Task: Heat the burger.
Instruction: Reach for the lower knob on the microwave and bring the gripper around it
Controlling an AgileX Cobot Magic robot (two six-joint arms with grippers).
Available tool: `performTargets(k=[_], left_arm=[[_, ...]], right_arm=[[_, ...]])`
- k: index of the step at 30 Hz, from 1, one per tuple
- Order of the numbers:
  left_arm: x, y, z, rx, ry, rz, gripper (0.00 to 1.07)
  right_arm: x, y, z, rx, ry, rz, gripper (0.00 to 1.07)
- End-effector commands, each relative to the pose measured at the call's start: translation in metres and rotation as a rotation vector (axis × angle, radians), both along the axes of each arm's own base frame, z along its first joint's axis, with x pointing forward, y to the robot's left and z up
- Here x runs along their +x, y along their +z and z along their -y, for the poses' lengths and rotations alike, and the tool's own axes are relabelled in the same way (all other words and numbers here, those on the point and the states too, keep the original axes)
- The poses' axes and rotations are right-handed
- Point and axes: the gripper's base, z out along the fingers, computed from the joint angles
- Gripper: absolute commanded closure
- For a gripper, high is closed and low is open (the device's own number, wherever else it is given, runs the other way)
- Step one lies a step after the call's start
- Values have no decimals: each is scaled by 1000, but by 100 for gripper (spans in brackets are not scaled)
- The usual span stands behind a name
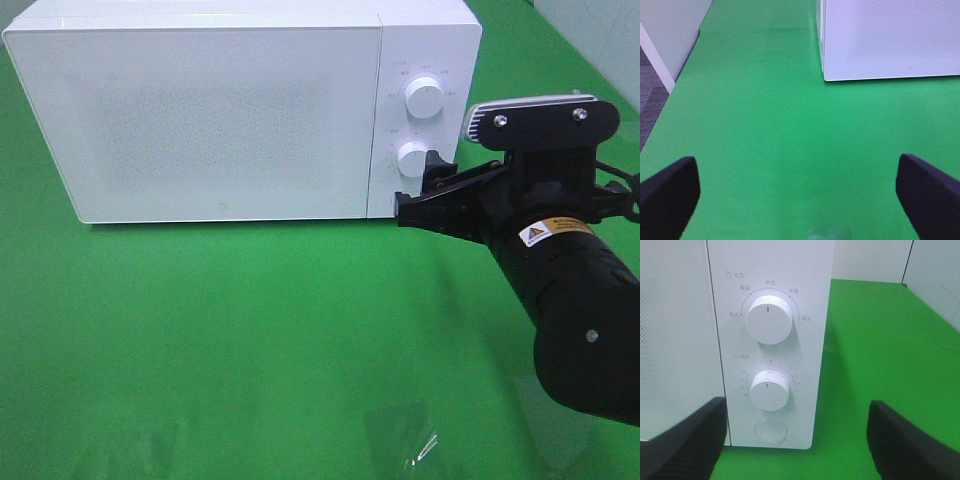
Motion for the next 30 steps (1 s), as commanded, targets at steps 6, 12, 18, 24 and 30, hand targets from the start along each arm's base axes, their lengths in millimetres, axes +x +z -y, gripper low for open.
performTargets(k=[6, 12, 18, 24, 30], left_arm=[[-3, -1, 1, -3, -1, 24, 7], [-3, -1, 1, -2, -1, 23, 7], [-3, -1, 1, -2, -1, 23, 7], [-3, -1, 1, -2, -1, 23, 7], [-3, -1, 1, -2, -1, 23, 7]], right_arm=[[14, -1, -14, -6, -14, 55, 31], [29, -8, -20, -18, -2, 60, 31], [44, -15, -24, -5, 3, 58, 31], [58, -25, -36, -5, -2, 58, 31], [75, -35, -34, -10, -37, 46, 31]])
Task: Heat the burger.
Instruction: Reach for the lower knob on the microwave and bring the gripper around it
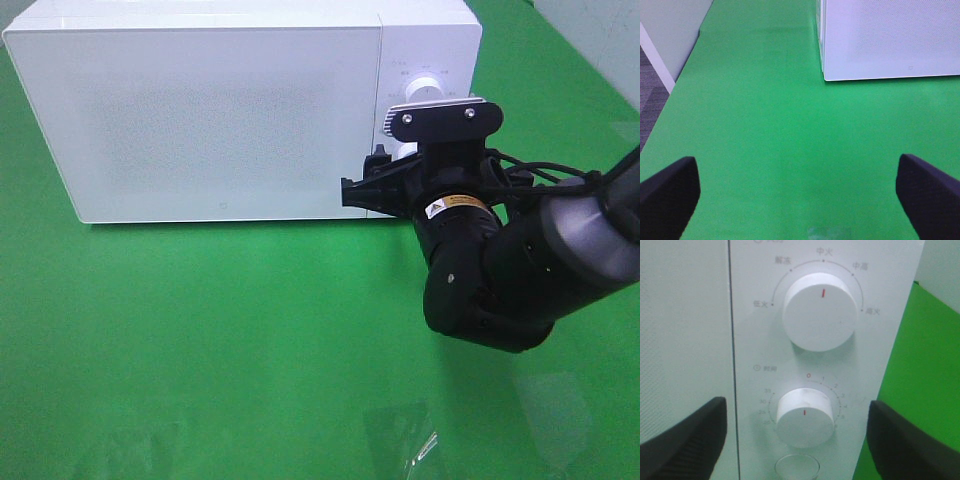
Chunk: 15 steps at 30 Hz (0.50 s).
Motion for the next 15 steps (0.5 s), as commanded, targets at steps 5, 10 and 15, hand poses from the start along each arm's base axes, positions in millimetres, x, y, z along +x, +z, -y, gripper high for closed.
performTargets(k=[5, 10, 15], left_arm=[[-3, -1, 1, -1, -1, 23, 7], [-3, -1, 1, -1, -1, 23, 7], [-3, -1, 1, -1, -1, 23, 7]], right_arm=[[19, -7, -1, 0, -32, 21, 31], [25, -12, -6, 2, -35, 18, 31], [31, -14, -5, 5, -43, 20, 31]])
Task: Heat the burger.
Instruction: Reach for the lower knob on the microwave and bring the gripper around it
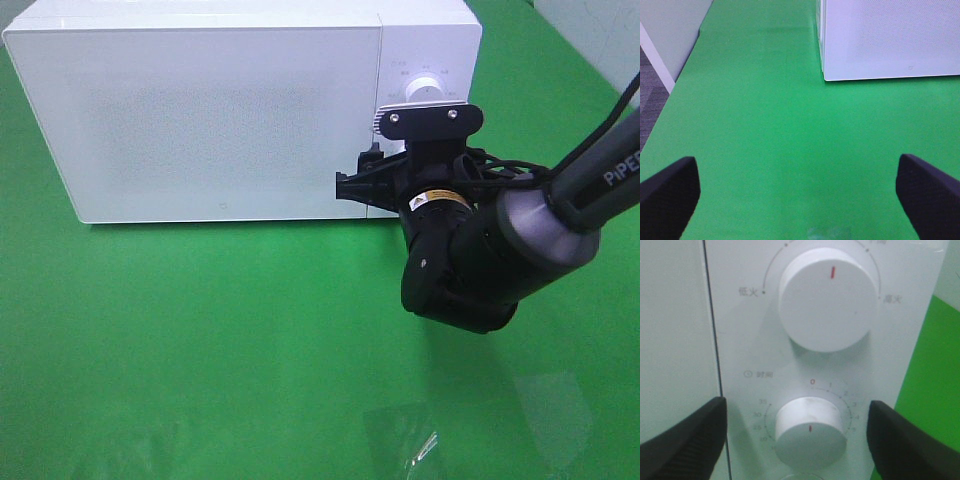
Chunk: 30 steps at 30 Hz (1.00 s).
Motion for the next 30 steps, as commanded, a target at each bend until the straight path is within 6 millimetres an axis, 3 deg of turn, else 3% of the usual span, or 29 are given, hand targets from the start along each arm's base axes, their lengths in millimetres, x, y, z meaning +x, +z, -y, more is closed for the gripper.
performTargets(k=[1, 14, 16, 18, 19, 20, 21, 22, 23, 24, 25, 26, 30], left_arm=[[-3, -1, 1, -1, -1, 23, 7], [-3, -1, 1, -1, -1, 23, 7], [-3, -1, 1, -1, -1, 23, 7], [-3, -1, 1, -1, -1, 23, 7], [-3, -1, 1, -1, -1, 23, 7], [-3, -1, 1, -1, -1, 23, 7], [-3, -1, 1, -1, -1, 23, 7], [-3, -1, 1, -1, -1, 23, 7], [-3, -1, 1, -1, -1, 23, 7], [-3, -1, 1, -1, -1, 23, 7], [-3, -1, 1, -1, -1, 23, 7], [-3, -1, 1, -1, -1, 23, 7], [-3, -1, 1, -1, -1, 23, 7]], right_arm=[[10, -2, 3, 2, -16, 6, 31], [13, -5, 3, 1, -3, -13, 35], [13, -5, 3, 2, -1, -18, 40], [13, -7, 2, 3, 4, -34, 55], [13, -7, 2, 3, 4, -34, 55], [13, -7, 2, 3, 5, -37, 69], [13, -7, 2, 3, 5, -37, 69], [13, -7, 2, 3, 3, -32, 84], [13, -7, 2, 3, 3, -32, 84], [13, -6, 2, 1, 4, -23, 98], [13, -6, 2, 1, 4, -23, 98], [13, -4, 2, -2, 4, -5, 107], [14, -1, 1, -10, 22, 24, 107]])
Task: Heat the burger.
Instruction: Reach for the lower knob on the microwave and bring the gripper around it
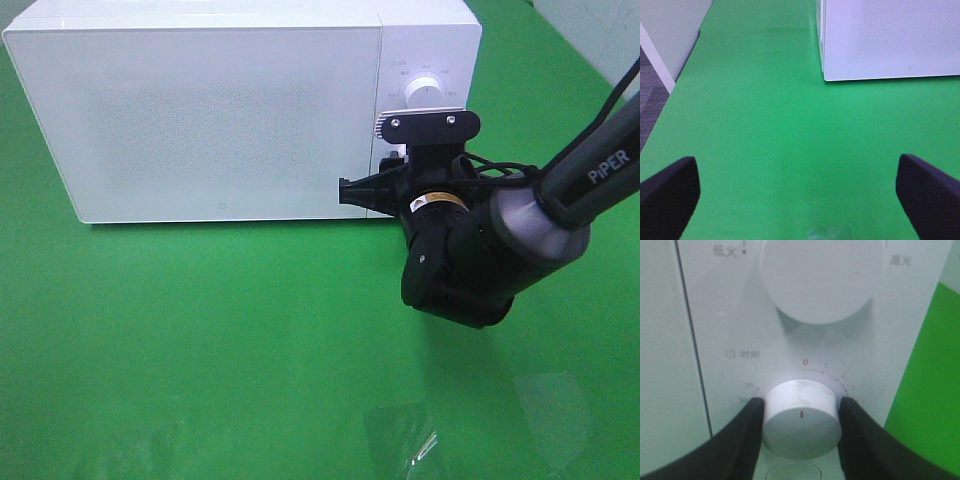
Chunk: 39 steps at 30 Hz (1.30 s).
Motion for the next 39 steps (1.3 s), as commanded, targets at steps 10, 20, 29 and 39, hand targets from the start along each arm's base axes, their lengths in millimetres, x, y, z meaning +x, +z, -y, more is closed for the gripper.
performTargets(k=[10, 20, 29, 39], left_arm=[[-3, -1, 1, -1, -1, 23, 7], [-3, -1, 1, -1, -1, 23, 7], [-3, -1, 1, -1, -1, 23, 7], [-3, -1, 1, -1, -1, 23, 7]], right_arm=[[4, 11, -16, 734, 104, 86, 107], [2, 24, -26, 1485, 223, 89, 107], [1, 31, -26, 1528, 279, 142, 107], [1, 31, -25, 1480, 269, 158, 97]])
